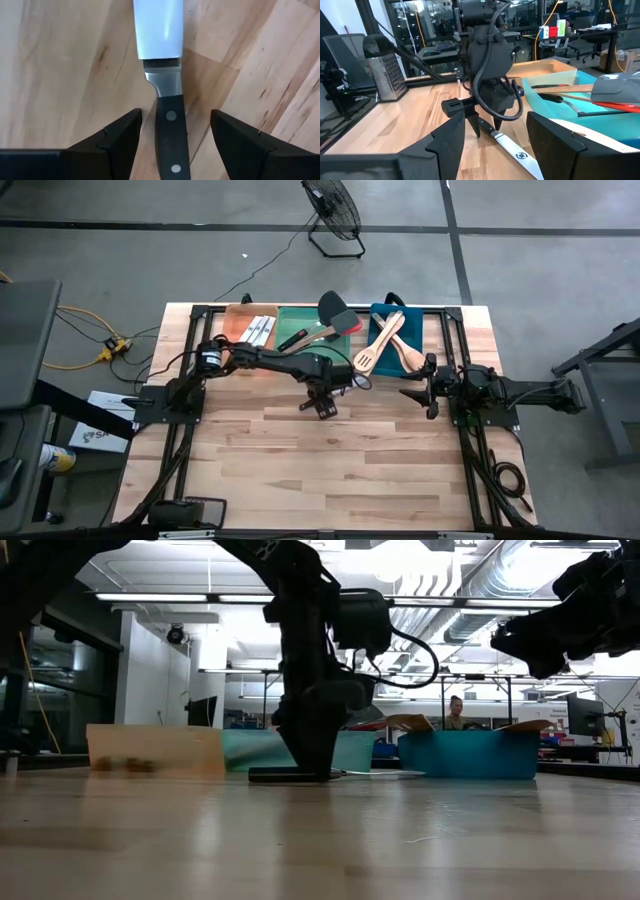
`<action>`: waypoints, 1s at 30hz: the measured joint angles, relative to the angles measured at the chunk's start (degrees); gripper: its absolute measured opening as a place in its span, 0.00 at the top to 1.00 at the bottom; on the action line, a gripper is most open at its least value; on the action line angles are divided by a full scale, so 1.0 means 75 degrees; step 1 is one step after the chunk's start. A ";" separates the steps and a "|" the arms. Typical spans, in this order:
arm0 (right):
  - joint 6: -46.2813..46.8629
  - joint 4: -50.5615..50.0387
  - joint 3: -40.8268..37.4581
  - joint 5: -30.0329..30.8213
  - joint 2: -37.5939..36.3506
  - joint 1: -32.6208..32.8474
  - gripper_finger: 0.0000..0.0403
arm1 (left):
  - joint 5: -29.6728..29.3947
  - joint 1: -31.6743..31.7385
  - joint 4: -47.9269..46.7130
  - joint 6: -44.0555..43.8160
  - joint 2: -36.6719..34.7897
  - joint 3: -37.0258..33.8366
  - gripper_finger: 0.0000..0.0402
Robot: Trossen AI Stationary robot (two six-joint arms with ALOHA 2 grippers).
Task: Pick & Place Kitchen Items
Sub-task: Put the black knife into the orange bin
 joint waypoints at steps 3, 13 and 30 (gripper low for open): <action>0.0000 0.0000 0.0003 0.0000 0.0000 0.0003 0.49 | 0.0056 0.0032 -0.0109 -0.0017 0.0063 0.0008 0.43; 0.0000 0.0000 0.0001 0.0000 0.0000 0.0002 0.49 | -0.0009 0.0035 -0.0270 0.0114 0.0089 -0.0018 0.71; 0.0000 0.0000 0.0002 0.0003 0.0000 0.0000 0.49 | -0.0059 -0.0216 -0.1321 0.0293 0.0001 -0.0050 0.82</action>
